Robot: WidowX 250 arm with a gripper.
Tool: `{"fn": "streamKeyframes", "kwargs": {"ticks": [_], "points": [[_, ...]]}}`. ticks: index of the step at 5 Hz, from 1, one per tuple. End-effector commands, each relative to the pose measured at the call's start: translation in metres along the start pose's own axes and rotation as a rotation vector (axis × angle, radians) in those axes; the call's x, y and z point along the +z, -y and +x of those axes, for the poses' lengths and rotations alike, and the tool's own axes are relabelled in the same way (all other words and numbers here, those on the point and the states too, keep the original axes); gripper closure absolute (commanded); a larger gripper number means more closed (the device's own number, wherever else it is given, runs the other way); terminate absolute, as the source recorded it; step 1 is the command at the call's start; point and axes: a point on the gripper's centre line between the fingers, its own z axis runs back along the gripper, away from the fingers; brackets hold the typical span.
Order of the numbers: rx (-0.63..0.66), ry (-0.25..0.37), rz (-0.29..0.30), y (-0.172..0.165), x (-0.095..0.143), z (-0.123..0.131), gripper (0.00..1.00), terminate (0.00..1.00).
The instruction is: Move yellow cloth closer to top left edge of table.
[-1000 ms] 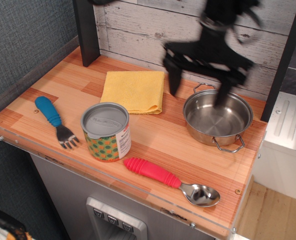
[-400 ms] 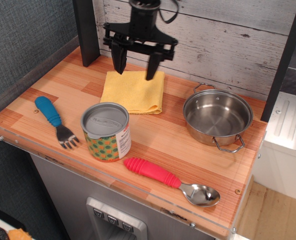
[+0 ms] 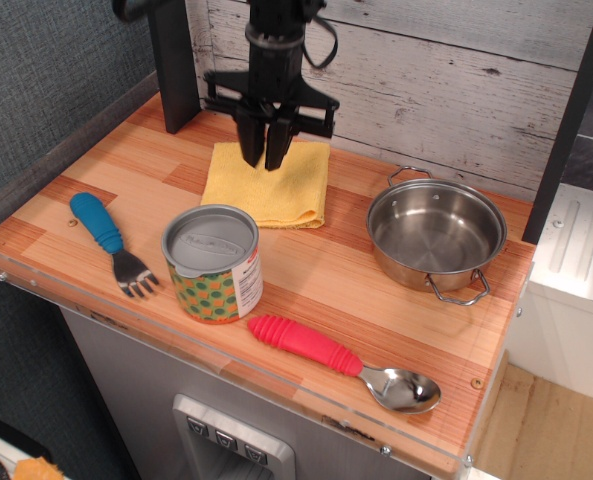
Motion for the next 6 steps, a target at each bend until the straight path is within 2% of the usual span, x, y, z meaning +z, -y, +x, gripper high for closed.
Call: {"fn": "streamKeyframes", "kwargs": {"ticks": [1, 2, 3, 5, 6], "points": [[-0.044, 0.073, -0.029, 0.003, -0.005, 0.005, 1.00, 0.00], [-0.061, 0.087, -0.037, -0.003, -0.007, 0.003, 1.00, 0.00], [-0.126, 0.044, -0.062, -0.014, -0.018, 0.004, 1.00, 0.00], [-0.297, 0.001, -0.035, -0.024, -0.024, 0.007, 1.00, 0.00], [-0.422, -0.022, 0.010, -0.035, -0.028, 0.006, 1.00, 0.00]]}}
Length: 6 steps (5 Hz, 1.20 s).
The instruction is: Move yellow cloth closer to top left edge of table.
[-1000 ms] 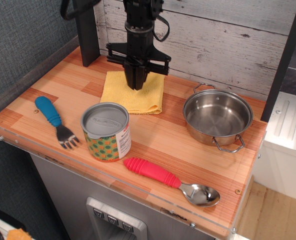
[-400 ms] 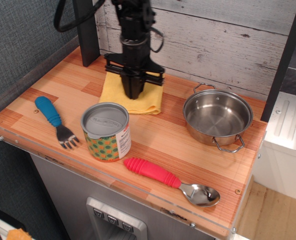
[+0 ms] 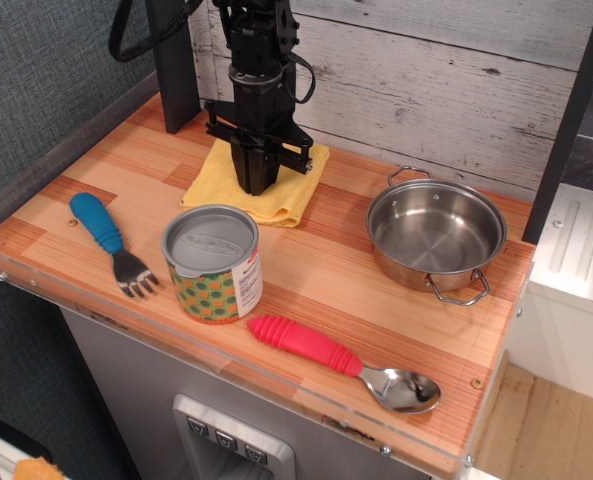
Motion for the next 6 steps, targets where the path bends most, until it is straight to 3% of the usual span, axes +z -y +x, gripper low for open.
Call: {"fn": "streamKeyframes", "kwargs": {"ticks": [1, 3, 6], "points": [[-0.121, -0.031, 0.068, -0.035, 0.000, -0.012, 1.00, 0.00], [-0.126, -0.058, 0.086, -0.059, -0.004, -0.029, 1.00, 0.00], [-0.159, -0.020, 0.119, -0.083, -0.003, -0.037, 1.00, 0.00]]}}
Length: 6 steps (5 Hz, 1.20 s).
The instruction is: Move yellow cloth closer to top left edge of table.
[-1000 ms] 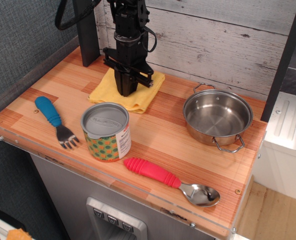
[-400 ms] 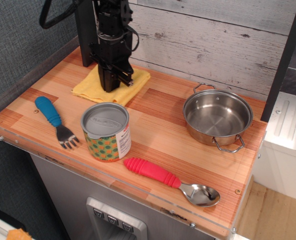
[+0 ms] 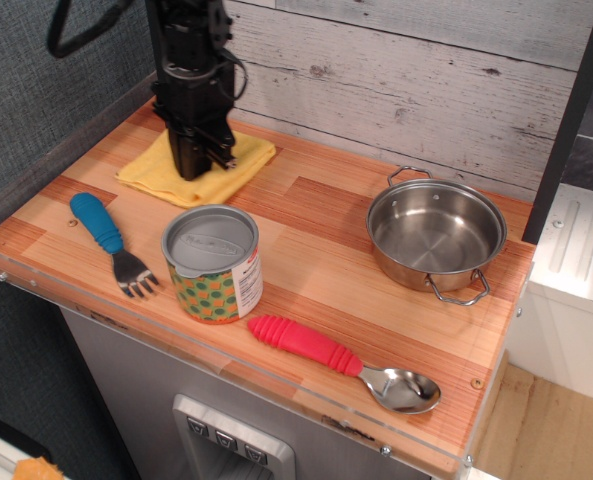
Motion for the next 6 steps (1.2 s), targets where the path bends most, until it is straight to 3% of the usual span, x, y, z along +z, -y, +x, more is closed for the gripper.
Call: {"fn": "streamKeyframes", "kwargs": {"ticks": [1, 4, 5, 6], "points": [[0.004, 0.033, 0.043, -0.017, 0.010, -0.011, 0.00, 0.00], [0.060, 0.152, 0.156, -0.027, 0.052, -0.001, 0.00, 0.00], [0.081, 0.196, 0.214, -0.030, 0.077, 0.003, 0.00, 0.00], [0.096, 0.228, 0.231, -0.028, 0.095, 0.006, 0.00, 0.00]]}}
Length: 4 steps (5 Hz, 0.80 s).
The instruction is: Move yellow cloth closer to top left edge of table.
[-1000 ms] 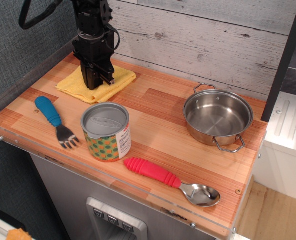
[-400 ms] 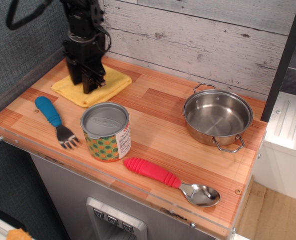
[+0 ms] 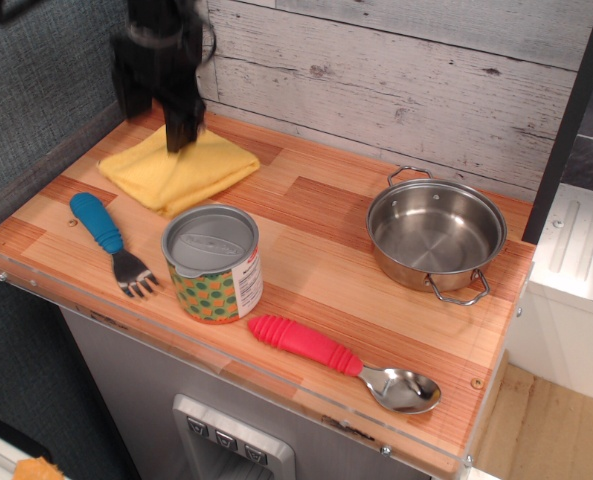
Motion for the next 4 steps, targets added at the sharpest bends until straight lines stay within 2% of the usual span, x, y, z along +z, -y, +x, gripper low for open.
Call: {"fn": "streamKeyframes", "kwargs": {"ticks": [1, 2, 3, 4], "points": [[0.045, 0.078, 0.047, -0.008, 0.051, 0.013, 0.00, 0.00], [0.062, 0.064, 0.061, -0.006, 0.062, 0.014, 0.00, 0.00], [0.083, 0.022, 0.019, 0.001, 0.073, 0.012, 0.00, 0.00], [0.130, -0.047, -0.002, 0.011, 0.088, -0.004, 0.00, 0.00]]}}
